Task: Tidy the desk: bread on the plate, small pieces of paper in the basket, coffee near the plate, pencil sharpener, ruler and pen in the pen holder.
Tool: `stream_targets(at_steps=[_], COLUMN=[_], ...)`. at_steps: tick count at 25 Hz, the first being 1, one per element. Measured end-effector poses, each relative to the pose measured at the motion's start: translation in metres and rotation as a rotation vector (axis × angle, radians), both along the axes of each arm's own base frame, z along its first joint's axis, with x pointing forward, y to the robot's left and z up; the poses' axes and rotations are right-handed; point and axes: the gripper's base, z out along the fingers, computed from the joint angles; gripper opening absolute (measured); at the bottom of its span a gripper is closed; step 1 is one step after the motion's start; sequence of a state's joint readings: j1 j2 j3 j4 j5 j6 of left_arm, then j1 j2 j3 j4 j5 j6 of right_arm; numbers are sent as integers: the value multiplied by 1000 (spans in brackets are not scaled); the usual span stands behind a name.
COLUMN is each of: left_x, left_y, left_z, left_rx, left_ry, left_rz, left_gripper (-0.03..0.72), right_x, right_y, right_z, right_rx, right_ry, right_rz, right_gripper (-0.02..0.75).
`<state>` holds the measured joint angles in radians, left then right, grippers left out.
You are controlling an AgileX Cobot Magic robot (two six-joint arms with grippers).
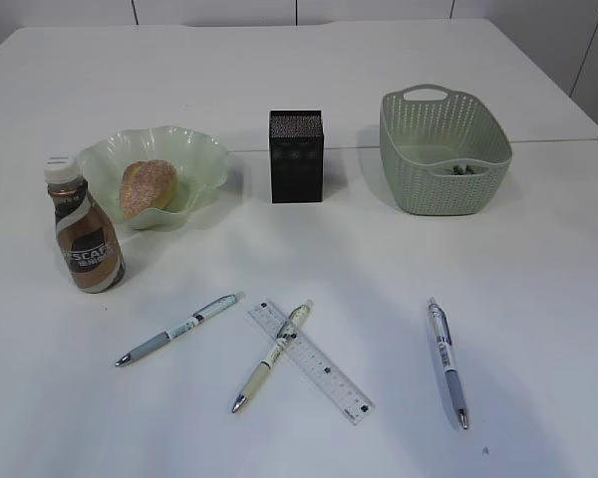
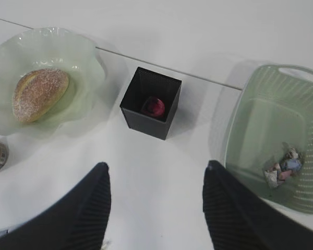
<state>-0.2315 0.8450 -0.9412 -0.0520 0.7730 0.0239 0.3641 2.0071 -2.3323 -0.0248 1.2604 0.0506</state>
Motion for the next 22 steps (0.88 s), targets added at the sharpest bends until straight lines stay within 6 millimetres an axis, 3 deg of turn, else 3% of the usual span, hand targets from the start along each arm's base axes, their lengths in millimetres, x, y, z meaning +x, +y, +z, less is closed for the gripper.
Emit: stream_targets(at_steps=[5,10,11,13,15,18,21,22], left_x=[-3,-6,-7,-9,-10,-11,-12,-12], left_y=[1,1,1,1,2,2,2,2], left_z=[-5,-9,-10,-11,-13,-14,-14,-14], left_rx=[15,28,32,35,40,46,47,48], left_ry=[60,115,128,151,173,195,201,202], left_rz=[-3,-6,-7,-8,-10,-11,-11,-11], left_gripper=[417,416,416,416,415,414,414,414], right_x=[-38,-66,-81,-85,-103,-109,-113,-113], right_y=[-15,-24,-26,-27,-28,-29,-27,-27], right_z=[20,23,23,22,12,3,-30,-30], right_rx=[-2,3,24,30,61,59,37,37], right_ry=[6,42,66,75,138,174,287,287], right_rz=[0,7,19,22,47,51,90,90], right_gripper=[445,445,445,445,445,445,445,445])
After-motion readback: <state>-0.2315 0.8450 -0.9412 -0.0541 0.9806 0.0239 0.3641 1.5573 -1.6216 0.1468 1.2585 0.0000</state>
